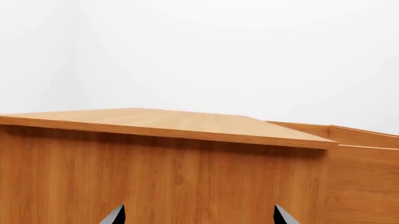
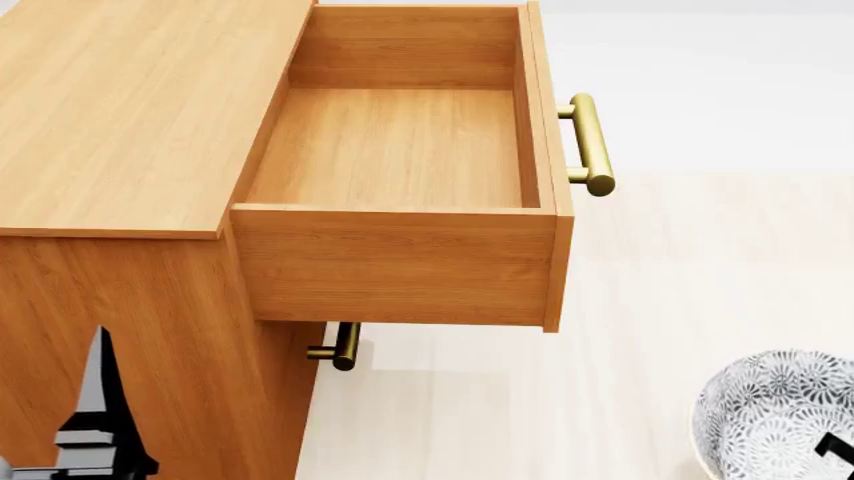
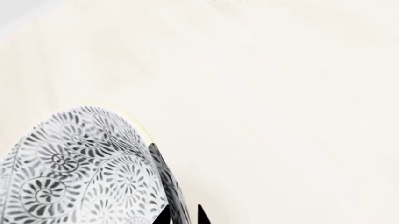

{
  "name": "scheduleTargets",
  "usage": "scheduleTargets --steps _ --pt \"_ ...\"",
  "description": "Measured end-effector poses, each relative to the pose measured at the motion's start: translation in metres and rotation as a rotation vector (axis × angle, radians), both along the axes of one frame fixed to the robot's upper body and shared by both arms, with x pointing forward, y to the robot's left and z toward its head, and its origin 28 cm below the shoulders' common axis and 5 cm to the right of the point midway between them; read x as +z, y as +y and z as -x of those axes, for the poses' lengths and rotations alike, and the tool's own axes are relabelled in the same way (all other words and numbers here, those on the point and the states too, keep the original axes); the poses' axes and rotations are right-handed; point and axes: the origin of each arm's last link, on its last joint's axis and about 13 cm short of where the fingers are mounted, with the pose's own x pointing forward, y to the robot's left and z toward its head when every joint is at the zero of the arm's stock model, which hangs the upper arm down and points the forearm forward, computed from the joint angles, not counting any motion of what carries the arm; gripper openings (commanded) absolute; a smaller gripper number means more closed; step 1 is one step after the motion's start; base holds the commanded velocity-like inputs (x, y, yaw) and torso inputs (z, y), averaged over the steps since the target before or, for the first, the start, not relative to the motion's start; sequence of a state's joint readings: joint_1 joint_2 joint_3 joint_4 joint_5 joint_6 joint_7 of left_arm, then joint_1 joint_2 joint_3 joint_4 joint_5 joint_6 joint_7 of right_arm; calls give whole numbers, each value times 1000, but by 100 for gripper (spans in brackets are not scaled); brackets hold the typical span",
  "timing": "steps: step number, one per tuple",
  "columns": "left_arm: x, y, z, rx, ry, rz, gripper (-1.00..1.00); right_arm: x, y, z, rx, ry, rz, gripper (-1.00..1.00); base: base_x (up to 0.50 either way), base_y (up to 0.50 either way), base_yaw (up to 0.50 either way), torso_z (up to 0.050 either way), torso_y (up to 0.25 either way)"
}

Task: Put the bowl on top of the cabinet.

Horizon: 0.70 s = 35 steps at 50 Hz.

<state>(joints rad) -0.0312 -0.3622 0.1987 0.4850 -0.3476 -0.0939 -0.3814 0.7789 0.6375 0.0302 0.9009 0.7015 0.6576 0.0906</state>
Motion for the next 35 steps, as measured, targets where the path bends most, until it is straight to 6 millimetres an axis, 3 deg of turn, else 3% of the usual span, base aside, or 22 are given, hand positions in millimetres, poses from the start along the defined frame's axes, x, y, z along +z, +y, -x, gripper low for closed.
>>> scheduleTargets --steps 14,35 --pt "5 0 3 -1 -14 8 100 28 2 2 -28 31 53 -100 0 0 0 0 0" --pt "9 1 5 -5 -27 16 100 101 3 -5 -31 -45 109 -100 0 0 0 0 0"
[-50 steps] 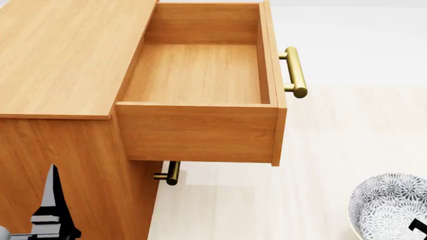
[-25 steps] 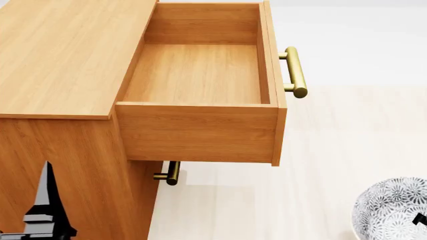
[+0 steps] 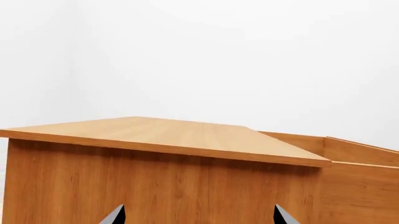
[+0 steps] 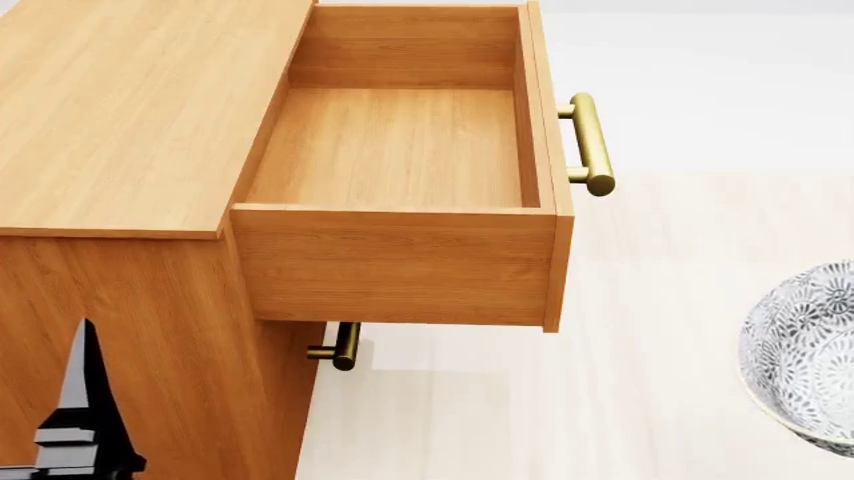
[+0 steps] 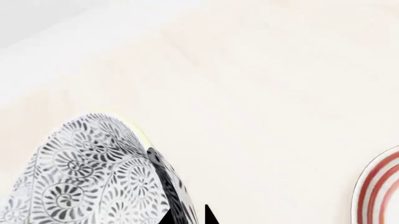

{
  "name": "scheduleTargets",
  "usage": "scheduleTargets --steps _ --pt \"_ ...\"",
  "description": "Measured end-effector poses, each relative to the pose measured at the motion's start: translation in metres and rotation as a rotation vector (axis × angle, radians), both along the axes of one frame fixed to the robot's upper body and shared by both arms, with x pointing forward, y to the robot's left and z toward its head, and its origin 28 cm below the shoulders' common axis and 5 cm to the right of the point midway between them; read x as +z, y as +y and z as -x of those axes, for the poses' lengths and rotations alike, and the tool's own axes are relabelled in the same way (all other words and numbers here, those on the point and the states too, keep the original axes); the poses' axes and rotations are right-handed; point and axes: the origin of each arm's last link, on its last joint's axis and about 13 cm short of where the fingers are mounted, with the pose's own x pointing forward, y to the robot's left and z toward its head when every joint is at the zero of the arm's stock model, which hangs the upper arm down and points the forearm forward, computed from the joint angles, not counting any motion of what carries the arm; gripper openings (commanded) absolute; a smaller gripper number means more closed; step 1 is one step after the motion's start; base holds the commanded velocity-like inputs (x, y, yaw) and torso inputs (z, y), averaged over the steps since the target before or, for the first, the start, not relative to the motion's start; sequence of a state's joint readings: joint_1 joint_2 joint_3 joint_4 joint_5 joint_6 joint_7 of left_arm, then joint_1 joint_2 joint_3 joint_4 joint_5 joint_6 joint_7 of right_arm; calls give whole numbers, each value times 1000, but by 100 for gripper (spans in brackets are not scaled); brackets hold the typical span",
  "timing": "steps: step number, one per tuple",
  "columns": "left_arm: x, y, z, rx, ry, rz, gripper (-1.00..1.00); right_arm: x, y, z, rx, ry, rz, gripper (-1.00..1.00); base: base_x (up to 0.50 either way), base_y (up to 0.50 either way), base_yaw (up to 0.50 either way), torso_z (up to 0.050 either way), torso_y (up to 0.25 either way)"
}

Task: Put the bowl on top of the cabinet.

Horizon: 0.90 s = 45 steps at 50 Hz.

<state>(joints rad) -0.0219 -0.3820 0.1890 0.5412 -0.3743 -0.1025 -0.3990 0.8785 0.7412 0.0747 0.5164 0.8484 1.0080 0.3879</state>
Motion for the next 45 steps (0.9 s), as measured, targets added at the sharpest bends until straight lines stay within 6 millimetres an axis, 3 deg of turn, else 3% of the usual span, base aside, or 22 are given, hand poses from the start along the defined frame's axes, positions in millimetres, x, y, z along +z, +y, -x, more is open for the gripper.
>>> scheduleTargets --steps 20,45 --pt "2 0 1 -11 -4 15 100 75 8 -12 14 -98 15 -100 0 0 0 0 0" --pt "5 -1 3 -15 -11 15 100 183 41 -41 146 -229 -88 -100 0 0 0 0 0"
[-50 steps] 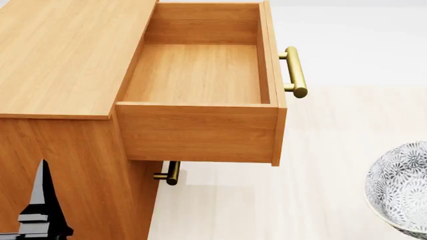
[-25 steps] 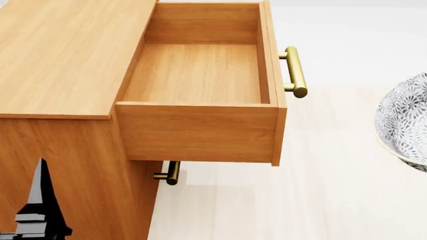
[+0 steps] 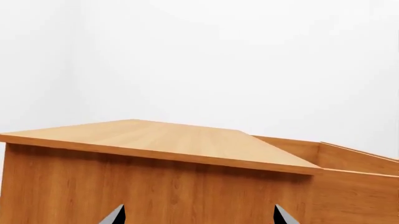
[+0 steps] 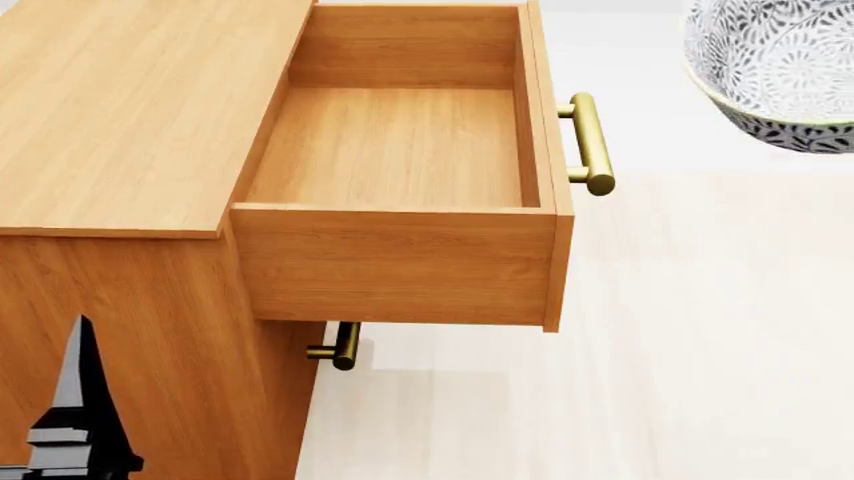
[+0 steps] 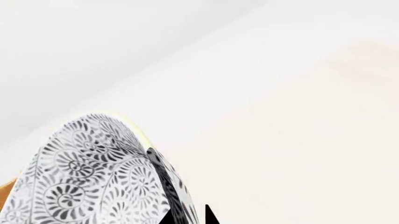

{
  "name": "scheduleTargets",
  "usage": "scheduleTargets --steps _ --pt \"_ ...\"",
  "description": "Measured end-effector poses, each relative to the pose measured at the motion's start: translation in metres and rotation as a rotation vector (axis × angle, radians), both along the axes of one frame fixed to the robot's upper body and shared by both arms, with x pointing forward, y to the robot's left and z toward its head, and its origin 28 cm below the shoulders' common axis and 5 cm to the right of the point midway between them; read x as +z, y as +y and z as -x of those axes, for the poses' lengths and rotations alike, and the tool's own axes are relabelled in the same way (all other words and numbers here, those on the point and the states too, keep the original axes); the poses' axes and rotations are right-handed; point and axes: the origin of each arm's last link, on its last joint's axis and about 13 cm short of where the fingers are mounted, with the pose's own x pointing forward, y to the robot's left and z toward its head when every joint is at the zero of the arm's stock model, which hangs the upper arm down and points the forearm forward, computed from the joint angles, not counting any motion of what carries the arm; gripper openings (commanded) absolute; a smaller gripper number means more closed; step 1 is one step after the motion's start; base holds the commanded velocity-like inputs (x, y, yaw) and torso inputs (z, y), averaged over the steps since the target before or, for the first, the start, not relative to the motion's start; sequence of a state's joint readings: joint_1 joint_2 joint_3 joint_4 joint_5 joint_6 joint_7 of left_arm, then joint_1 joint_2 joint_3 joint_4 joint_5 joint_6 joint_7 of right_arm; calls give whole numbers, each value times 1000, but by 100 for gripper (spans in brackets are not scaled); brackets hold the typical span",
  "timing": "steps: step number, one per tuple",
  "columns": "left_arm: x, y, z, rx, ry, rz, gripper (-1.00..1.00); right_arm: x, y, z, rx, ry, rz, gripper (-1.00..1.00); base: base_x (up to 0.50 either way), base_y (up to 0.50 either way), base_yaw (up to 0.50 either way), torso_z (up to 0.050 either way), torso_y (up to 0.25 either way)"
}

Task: Put the bowl on top of the cabinet.

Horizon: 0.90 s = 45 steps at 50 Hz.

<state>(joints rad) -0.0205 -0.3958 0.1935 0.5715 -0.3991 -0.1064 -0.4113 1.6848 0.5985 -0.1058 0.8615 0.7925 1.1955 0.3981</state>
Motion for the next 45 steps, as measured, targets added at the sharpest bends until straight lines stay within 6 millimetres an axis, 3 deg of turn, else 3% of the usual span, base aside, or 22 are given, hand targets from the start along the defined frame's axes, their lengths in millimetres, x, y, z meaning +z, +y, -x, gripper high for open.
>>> scheduleTargets --steps 19,37,45 --pt "-1 0 0 -1 6 -6 100 39 46 -23 160 -73 -160 -100 0 0 0 0 0" --pt "0 2 0 -1 4 6 100 71 118 -30 329 -108 -153 -100 0 0 0 0 0" --pt "1 2 0 -1 2 10 100 75 150 -32 420 -122 -171 -100 0 0 0 0 0"
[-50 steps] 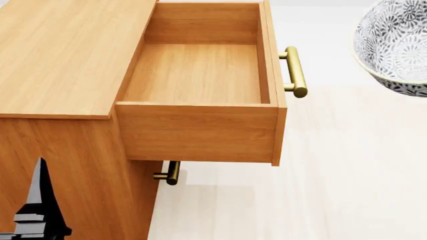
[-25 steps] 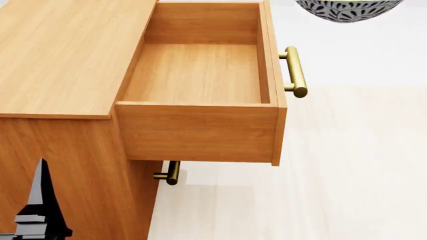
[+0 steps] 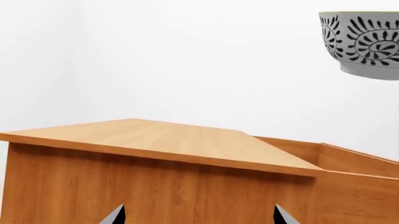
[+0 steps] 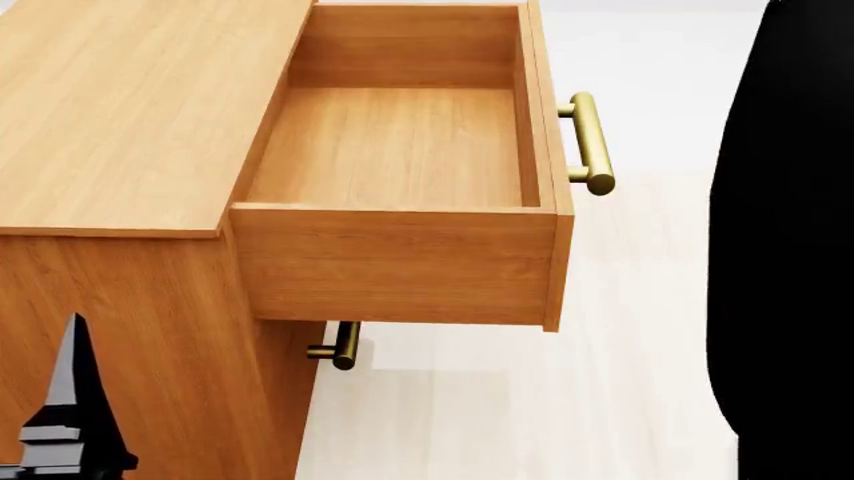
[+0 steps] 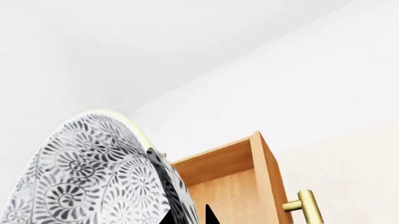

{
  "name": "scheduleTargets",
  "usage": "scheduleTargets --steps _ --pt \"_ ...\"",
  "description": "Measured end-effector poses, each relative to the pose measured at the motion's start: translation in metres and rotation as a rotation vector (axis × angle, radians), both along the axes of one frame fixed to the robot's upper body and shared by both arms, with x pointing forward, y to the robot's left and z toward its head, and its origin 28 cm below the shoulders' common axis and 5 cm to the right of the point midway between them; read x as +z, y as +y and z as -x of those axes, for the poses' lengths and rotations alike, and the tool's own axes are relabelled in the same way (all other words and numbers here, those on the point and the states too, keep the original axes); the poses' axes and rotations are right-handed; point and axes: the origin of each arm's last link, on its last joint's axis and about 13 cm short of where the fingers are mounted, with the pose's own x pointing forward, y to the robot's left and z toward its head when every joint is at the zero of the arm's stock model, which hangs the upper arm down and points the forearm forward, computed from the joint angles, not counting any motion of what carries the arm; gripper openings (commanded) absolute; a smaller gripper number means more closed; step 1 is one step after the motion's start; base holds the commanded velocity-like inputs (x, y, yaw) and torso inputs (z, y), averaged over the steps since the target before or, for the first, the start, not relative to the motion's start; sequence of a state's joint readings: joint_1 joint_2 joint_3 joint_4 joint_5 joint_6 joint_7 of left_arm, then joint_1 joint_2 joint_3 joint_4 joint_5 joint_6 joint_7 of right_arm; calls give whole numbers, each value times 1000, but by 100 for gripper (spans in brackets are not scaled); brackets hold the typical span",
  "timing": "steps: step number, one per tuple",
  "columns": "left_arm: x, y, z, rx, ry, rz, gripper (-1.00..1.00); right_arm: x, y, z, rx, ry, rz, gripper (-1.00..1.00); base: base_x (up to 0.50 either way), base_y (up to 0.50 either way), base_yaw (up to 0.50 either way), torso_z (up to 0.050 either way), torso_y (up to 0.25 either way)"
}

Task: Put the bowl on top of the cabinet.

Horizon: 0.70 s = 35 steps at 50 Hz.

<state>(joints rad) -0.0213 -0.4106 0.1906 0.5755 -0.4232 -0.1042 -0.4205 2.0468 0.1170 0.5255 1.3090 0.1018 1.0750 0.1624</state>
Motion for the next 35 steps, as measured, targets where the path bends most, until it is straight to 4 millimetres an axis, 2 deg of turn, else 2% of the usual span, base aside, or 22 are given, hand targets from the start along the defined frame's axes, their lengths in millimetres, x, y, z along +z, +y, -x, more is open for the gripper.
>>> scheduleTargets --steps 26,35 --pt "1 1 0 -4 -11 8 100 -11 78 1 322 -32 -64 -100 0 0 0 0 0" --pt "3 1 2 -4 -13 12 100 -14 93 5 416 -20 -61 -100 0 0 0 0 0"
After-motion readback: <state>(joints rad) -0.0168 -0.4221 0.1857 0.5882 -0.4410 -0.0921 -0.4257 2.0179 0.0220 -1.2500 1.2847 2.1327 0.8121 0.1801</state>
